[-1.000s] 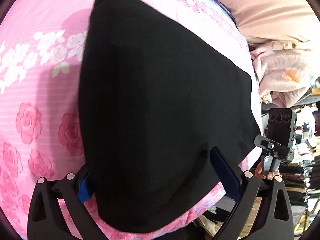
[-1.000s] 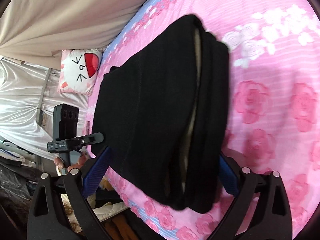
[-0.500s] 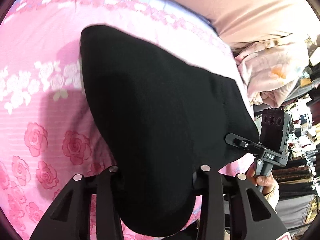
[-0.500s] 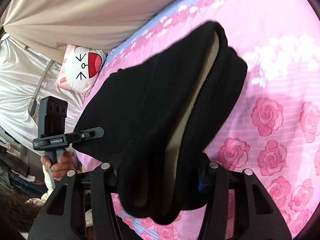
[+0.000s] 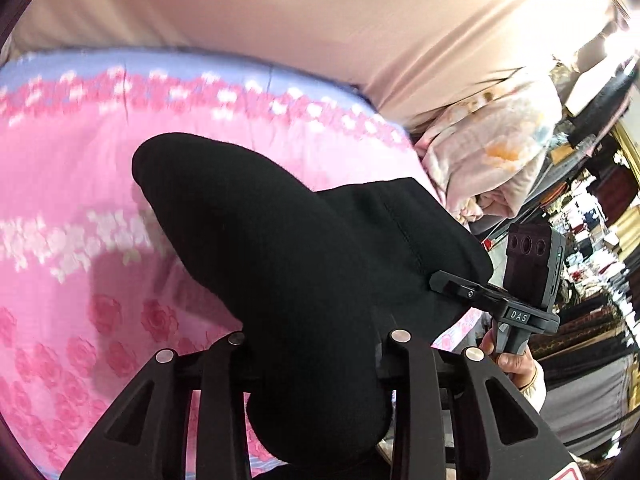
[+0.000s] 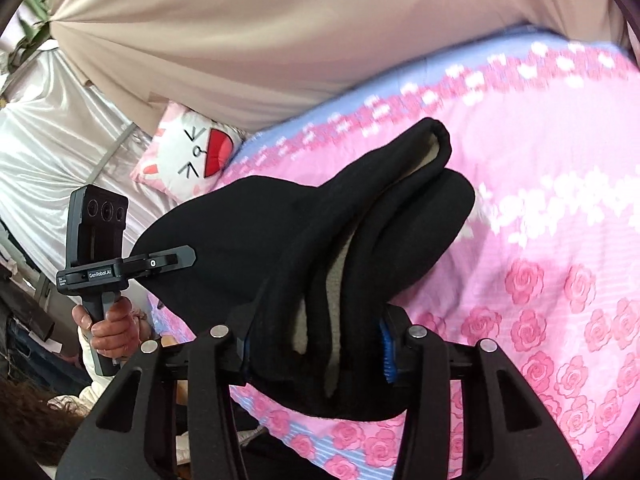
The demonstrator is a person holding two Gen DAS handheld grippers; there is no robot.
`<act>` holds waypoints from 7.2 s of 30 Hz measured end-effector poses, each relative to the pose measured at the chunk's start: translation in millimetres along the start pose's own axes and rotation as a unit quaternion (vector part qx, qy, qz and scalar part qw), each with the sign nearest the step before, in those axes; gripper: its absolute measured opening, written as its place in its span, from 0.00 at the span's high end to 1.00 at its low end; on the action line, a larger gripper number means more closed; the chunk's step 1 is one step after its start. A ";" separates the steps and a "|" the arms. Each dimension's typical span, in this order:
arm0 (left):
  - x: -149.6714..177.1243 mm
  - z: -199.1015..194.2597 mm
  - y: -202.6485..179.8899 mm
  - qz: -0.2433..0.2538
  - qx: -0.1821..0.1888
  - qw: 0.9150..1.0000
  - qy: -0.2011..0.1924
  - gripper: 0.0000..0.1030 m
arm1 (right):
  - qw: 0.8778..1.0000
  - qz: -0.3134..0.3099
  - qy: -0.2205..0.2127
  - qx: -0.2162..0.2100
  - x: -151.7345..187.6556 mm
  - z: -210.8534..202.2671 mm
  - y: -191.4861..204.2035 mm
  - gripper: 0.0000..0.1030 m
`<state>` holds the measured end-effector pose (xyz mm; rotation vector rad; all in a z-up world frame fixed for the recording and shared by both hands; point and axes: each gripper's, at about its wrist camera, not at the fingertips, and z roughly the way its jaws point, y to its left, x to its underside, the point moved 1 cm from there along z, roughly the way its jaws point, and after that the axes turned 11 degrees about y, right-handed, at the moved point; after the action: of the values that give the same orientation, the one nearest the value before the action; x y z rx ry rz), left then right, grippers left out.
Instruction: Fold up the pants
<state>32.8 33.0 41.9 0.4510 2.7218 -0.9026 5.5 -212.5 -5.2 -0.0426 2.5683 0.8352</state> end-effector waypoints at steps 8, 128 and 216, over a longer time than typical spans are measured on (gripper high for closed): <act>-21.1 -54.5 -45.9 0.059 -0.021 0.996 -0.065 0.73 | 0.997 -0.052 -0.065 0.002 -34.4 -43.7 43.3 0.58; -113.1 79.5 106.7 -0.069 -0.371 0.926 -0.018 0.45 | 0.983 0.077 -0.089 0.138 -141.0 129.4 -94.6 0.85; 38.8 18.8 -30.1 0.013 -0.383 0.912 -0.149 0.11 | 0.920 -0.019 -0.179 0.348 48.3 61.7 63.4 0.05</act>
<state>-11.6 6.9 31.0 0.1619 2.5015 0.1419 -23.9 -120.8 -34.7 0.2505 2.3496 -0.1191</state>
